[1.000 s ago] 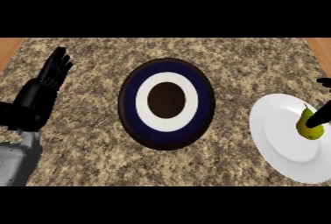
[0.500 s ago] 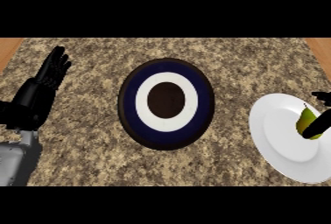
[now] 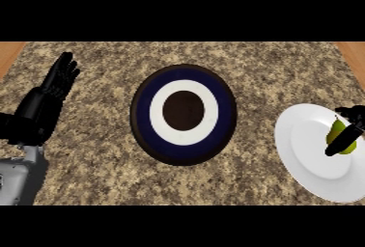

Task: Pick the pear from the plate and place it in the plate

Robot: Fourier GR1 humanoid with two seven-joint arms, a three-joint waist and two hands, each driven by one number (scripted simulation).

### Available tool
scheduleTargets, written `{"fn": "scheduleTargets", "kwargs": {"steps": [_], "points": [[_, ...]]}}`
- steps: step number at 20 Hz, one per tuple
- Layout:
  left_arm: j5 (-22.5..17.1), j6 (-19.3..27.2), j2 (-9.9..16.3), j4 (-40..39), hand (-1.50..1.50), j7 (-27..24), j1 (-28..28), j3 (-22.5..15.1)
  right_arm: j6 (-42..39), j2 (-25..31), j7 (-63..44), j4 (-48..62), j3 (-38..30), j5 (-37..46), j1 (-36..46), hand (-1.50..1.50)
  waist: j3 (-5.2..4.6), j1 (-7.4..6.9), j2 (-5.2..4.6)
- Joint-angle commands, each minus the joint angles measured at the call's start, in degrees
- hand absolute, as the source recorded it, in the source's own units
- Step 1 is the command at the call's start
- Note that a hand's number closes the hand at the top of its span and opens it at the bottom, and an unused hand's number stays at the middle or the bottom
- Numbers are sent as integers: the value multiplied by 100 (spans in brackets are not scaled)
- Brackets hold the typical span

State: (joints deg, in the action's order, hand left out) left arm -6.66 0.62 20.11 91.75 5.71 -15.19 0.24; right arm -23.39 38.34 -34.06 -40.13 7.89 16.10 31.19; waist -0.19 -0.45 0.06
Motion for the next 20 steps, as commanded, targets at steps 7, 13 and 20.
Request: {"fn": "scheduleTargets", "kwargs": {"steps": [7, 13, 20], "points": [[206, 42, -251, -167, 0, 8, -198, -3, 1723, -104, 1155, 117, 20, 1025, -210, 150, 23, 24, -24], [-51, -195, 95, 158, 0, -95, 377, 369, 3524, -268, 3050, -1179, 352, 1412, -2060, 150, 18, 251, 76], [47, -198, 9, 73, 0, 153, 62, 304, 4756, -115, 2924, -2942, 128, 1708, -3093, 150, 11, 193, 32]]}}
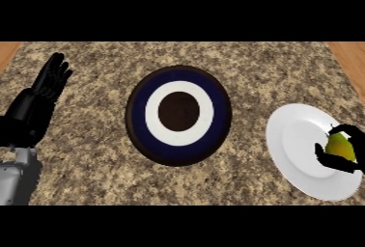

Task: Pick the pear from the plate and place it in the plate

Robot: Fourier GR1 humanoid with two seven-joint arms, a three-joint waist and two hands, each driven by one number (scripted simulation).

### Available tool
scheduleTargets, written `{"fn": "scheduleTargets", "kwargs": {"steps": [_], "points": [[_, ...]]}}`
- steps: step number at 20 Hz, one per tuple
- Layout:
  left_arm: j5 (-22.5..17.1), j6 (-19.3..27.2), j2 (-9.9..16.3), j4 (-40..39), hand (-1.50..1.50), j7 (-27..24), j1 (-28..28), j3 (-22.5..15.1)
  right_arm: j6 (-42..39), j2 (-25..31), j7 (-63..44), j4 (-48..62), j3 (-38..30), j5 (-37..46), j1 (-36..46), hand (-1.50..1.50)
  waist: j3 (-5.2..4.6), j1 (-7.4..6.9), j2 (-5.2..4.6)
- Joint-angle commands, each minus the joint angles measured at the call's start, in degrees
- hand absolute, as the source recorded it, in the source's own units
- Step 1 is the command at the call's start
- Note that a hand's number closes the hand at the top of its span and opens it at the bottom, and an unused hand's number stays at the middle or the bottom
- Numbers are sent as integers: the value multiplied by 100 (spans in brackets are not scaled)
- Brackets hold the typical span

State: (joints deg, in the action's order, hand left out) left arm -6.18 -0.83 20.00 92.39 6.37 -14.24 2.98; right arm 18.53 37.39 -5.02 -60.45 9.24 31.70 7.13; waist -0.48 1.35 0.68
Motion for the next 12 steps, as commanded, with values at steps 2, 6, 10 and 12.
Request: {"fn": "scheduleTargets", "kwargs": {"steps": [2, 6, 10, 12], "points": [[28, 12, -60, 8, 0, 108, -50, 34, 551, 117, 423, -1465, -152, -100, -1211, 150, 41, 33, -28], [-238, -258, 142, 162, 0, 158, 123, 244, 395, 179, 906, -2619, -367, -669, -1456, 150, 39, 23, -11], [47, -86, 38, 75, 0, 47, 83, 111, 224, -41, 1064, -3841, -292, -1141, -1513, 150, 41, 32, -12], [-49, -166, 77, -56, 0, 3, -30, 213, 299, -344, 993, -4322, -134, -1224, -1544, 150, 41, 16, -31]]}}
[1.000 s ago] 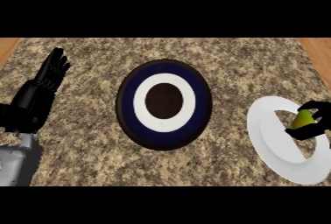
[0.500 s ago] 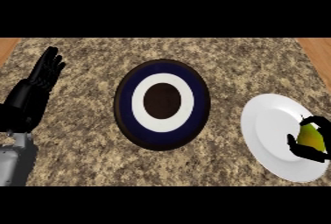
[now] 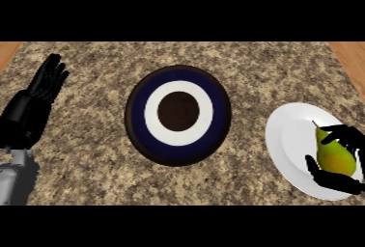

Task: Pick the pear from the plate and place it in the plate

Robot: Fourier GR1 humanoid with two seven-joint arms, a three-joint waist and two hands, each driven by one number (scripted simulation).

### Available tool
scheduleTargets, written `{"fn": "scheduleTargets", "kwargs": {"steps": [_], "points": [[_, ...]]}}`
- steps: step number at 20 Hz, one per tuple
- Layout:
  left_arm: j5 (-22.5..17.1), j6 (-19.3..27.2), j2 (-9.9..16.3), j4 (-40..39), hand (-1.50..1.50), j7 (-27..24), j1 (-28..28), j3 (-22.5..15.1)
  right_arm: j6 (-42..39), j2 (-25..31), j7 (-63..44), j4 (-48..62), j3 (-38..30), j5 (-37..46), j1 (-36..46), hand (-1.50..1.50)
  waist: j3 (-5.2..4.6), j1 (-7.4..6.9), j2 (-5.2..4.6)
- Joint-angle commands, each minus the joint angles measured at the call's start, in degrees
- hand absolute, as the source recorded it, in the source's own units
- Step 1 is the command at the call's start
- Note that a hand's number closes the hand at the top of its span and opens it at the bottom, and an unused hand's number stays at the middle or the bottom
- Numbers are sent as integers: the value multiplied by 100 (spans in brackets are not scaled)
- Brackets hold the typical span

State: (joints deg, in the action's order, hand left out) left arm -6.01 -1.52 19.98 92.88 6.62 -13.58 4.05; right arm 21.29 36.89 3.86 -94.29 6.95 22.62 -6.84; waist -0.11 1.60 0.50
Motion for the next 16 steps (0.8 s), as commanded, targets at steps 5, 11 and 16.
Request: {"fn": "scheduleTargets", "kwargs": {"steps": [5, 11, 16], "points": [[122, 61, -162, -14, 0, 302, -416, -153, -426, -233, -628, -2149, 243, -240, -73, 150, 8, -93, -38], [41, -227, -134, -241, 0, -235, -106, 58, -888, -752, -2351, -2791, 974, 573, 1082, 150, 2, -202, -57], [76, -245, -121, -71, 0, 63, -222, 70, -1242, -1566, -3119, -2262, 1516, 973, 2227, 150, 4, -242, -53]]}}
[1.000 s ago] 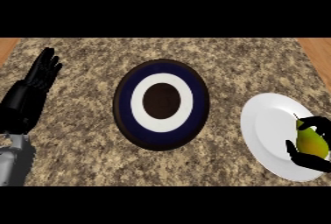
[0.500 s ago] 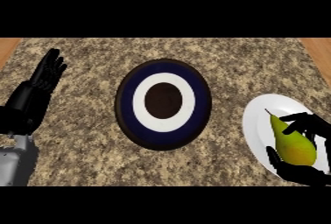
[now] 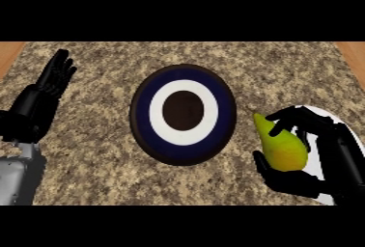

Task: Pick the pear from the plate and place it in the plate

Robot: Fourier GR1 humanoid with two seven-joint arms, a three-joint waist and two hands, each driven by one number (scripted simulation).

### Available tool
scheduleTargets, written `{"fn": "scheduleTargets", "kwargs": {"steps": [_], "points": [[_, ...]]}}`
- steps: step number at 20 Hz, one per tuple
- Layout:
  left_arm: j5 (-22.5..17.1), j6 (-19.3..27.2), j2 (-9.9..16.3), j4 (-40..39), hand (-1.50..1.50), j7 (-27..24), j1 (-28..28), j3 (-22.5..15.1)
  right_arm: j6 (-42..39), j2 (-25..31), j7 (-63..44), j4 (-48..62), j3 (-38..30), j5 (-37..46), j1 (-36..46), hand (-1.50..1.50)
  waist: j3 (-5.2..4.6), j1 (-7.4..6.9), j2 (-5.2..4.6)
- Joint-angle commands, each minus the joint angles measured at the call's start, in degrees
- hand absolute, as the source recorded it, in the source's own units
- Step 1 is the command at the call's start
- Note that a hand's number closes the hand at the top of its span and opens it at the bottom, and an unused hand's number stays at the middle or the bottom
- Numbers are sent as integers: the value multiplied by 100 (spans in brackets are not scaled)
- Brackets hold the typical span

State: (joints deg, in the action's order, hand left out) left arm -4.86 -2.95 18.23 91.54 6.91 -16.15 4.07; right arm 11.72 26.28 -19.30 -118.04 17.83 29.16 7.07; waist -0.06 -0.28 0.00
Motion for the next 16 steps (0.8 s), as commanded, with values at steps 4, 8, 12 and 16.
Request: {"fn": "scheduleTargets", "kwargs": {"steps": [4, 8, 12, 16], "points": [[3, -98, -34, -296, 0, -156, -226, 97, -270, -1400, -1161, 1233, 695, 617, 1927, 150, -3, -69, -20], [142, -57, -195, -155, 0, -163, -48, -19, -277, -1883, -928, 2368, 463, 772, 2512, 150, 3, -38, -13], [242, 100, -307, -95, 0, -134, -20, 10, -182, -2418, -1133, 3280, 479, 1217, 3125, 150, 3, -34, -11], [252, 31, -231, 279, 0, 144, 48, -10, 168, -2608, -504, 4703, 208, 1234, 3650, 150, 6, -73, -15]]}}
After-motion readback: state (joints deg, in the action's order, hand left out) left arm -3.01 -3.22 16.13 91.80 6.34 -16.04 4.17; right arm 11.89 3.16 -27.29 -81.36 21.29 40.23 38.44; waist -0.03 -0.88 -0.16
